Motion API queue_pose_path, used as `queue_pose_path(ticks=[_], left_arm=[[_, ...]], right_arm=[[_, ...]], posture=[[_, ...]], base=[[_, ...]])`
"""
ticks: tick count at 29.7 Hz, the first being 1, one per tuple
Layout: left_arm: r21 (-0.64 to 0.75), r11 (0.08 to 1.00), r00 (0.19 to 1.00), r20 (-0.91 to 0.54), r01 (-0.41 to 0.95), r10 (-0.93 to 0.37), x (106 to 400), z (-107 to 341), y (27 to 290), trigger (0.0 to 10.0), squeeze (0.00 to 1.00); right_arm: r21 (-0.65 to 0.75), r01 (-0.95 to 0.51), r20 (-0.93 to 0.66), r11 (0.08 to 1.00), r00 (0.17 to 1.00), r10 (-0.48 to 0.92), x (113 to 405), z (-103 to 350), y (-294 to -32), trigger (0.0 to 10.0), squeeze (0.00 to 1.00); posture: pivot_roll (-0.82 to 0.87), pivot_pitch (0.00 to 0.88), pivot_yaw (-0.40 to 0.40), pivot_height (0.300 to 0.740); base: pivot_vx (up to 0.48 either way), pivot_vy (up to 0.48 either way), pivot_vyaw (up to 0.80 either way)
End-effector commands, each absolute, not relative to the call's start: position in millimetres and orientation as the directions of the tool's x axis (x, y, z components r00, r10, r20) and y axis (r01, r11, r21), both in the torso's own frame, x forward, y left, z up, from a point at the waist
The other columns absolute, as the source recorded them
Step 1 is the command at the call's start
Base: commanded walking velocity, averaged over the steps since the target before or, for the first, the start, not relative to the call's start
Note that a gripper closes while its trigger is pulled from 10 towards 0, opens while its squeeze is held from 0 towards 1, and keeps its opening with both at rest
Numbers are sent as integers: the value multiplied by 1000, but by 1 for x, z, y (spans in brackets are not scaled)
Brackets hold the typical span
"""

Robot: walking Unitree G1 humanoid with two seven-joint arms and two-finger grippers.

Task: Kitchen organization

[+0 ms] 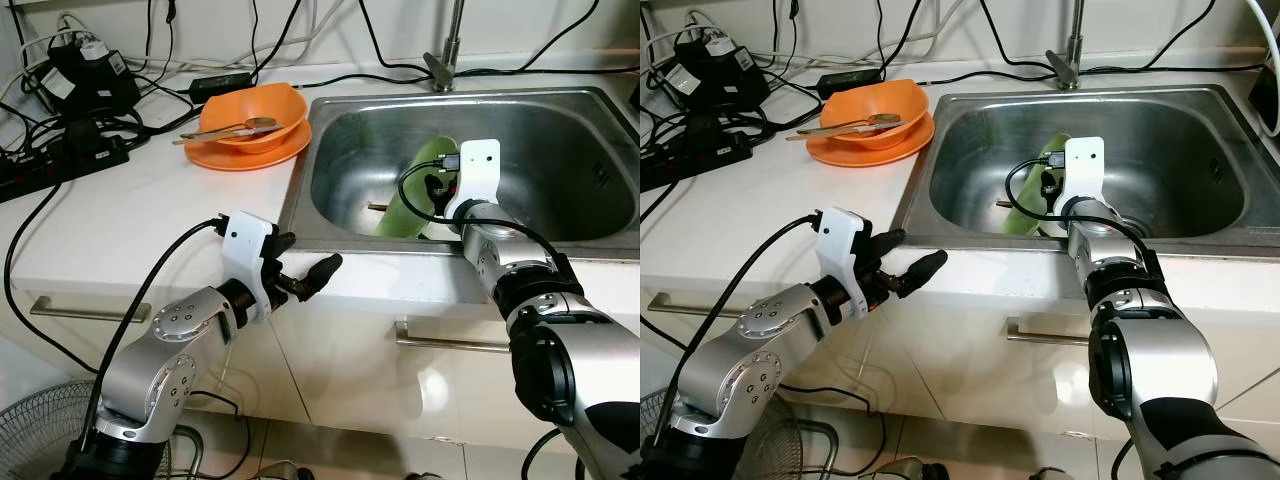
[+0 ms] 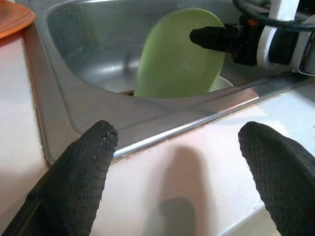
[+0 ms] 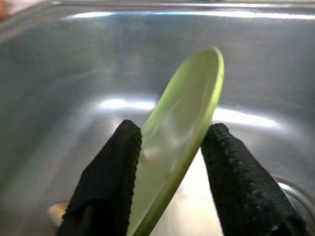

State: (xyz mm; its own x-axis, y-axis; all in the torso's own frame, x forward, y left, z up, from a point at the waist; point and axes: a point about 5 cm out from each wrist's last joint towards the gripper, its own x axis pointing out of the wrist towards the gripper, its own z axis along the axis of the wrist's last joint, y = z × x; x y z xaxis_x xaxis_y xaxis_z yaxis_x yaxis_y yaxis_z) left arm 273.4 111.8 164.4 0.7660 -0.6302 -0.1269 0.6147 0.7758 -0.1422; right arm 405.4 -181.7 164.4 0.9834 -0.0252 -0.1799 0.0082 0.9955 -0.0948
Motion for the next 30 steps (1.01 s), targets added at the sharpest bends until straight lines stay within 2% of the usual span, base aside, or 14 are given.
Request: queue_pose_path(ticks=[1,8,12,19,21,22,23,24,26,30], left_arm=[[-141,766,756,-129,627,-642,272,165,112,10000,0],[-148,770,760,-130,621,-637,272,163,111,10000,0],[-152,771,761,-129,618,-635,272,162,112,10000,0],[-143,785,779,-105,603,-618,274,166,111,10000,0],[-118,828,829,-57,548,-556,281,173,116,10000,0],[-106,849,851,-37,517,-523,285,176,119,10000,0],[-106,849,851,-37,517,-523,285,176,119,10000,0],[-94,868,871,-21,488,-492,288,179,122,10000,0],[-78,911,914,38,406,-404,295,186,132,10000,0],[-80,939,941,83,336,-329,299,192,141,10000,0]], right_arm=[[-142,74,-198,987,975,-102,400,154,-196,10000,1000],[-202,176,-114,963,973,-202,402,170,-211,10000,1000],[-184,229,-109,956,962,-252,401,171,-220,10000,1000],[-99,170,-92,981,980,-179,403,175,-212,10000,1000],[-69,117,-52,991,991,-121,406,183,-203,10000,1000],[-56,89,-36,994,995,-91,408,186,-199,10000,282],[-56,89,-36,994,995,-91,408,186,-199,10000,282],[-46,59,-20,997,998,-60,408,189,-194,10000,0],[0,-42,11,999,999,42,409,192,-176,10000,0],[47,-126,32,991,992,125,408,191,-162,10000,0]], posture=[[88,77,143,740],[82,72,134,740],[78,72,133,740],[73,74,125,740],[70,74,123,740],[68,74,120,740],[68,74,120,740],[64,74,116,740],[58,74,112,740],[49,72,110,740]], base=[[0,0,0],[0,0,0],[0,0,0],[0,0,0],[0,0,0],[0,0,0],[0,0,0],[0,0,0],[0,0,0],[0,0,0]])
